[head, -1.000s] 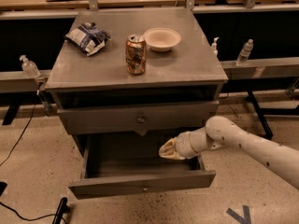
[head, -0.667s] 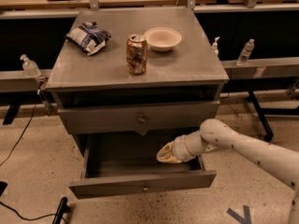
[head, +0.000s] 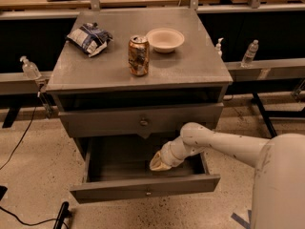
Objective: Open middle drawer
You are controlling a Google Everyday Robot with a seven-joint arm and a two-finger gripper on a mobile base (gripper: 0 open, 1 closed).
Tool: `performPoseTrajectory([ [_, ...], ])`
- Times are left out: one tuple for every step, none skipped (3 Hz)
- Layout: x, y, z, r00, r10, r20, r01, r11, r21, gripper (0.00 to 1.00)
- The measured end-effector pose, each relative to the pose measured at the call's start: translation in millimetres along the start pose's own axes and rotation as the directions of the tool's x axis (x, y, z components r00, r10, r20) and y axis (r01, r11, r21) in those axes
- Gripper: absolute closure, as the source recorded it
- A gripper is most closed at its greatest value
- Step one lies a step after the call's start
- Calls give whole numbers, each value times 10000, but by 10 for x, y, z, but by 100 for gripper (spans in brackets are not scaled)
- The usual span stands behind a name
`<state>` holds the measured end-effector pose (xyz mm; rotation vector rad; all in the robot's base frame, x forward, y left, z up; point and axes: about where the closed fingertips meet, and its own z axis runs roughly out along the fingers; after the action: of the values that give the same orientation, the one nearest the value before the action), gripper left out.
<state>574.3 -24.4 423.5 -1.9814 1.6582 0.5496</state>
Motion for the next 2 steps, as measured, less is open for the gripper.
performPoseTrajectory([
  [-12,15,200,9997,-60,-246,50,9992,-400,100],
  [-36,101,367,9995,-63,-301,39,9968,-803,100],
])
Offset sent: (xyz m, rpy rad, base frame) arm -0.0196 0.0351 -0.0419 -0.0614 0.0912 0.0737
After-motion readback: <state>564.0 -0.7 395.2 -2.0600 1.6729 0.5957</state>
